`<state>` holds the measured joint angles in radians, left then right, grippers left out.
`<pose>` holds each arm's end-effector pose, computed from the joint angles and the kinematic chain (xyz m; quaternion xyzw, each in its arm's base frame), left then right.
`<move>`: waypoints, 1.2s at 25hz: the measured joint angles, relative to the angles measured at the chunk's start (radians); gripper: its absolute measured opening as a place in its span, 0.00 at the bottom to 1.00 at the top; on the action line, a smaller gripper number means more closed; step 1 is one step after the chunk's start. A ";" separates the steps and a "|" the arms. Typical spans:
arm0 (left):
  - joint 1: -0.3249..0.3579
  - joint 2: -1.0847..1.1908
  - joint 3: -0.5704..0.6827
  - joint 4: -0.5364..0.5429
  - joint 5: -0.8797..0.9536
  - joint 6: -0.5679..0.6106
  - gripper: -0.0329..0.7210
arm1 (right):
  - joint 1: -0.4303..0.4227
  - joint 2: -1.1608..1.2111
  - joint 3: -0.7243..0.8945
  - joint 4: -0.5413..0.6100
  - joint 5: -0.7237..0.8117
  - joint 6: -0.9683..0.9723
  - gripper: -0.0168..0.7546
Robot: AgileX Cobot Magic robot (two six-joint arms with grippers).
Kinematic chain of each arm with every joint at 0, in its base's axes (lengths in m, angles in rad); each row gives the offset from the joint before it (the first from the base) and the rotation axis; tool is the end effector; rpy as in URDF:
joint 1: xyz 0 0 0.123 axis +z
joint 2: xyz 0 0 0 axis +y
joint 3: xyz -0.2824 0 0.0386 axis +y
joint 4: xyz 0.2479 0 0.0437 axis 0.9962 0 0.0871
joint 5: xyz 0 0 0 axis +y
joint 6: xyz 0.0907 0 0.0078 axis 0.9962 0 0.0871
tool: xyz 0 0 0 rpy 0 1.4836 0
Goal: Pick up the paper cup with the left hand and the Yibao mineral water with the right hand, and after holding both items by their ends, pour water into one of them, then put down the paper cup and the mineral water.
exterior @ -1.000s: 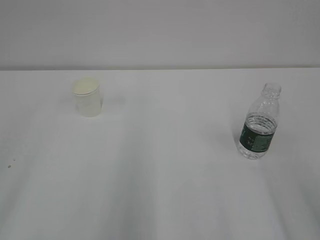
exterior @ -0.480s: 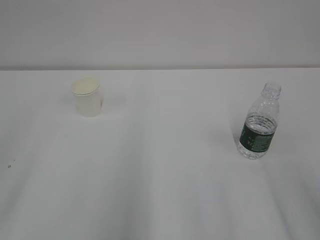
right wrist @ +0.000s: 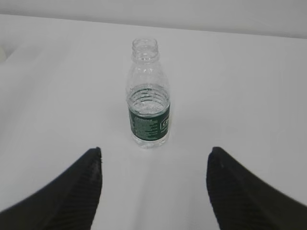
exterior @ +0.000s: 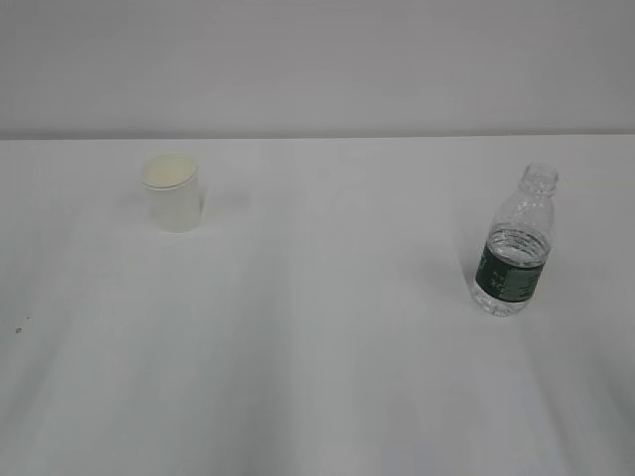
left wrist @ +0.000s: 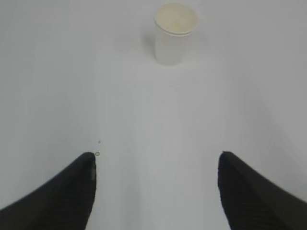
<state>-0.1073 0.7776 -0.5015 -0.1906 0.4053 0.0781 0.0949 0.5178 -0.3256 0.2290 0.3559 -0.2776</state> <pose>0.1501 -0.0230 0.2727 0.0220 0.8809 -0.0810 0.4659 0.1058 0.0173 0.2521 -0.0875 0.8427 0.0421 0.5295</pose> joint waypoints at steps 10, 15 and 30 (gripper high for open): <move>0.000 0.028 0.028 -0.006 -0.071 0.004 0.80 | 0.000 0.067 0.002 0.005 -0.073 -0.009 0.69; 0.000 0.030 0.049 -0.024 -0.121 0.006 0.78 | 0.000 0.095 0.004 0.011 -0.135 -0.009 0.69; -0.024 0.030 0.100 -0.035 -0.273 0.006 0.77 | 0.000 0.216 0.014 0.051 -0.276 -0.011 0.69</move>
<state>-0.1314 0.8079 -0.4020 -0.2253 0.1321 0.0841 0.0949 0.7342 -0.3115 0.2800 0.0799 -0.2890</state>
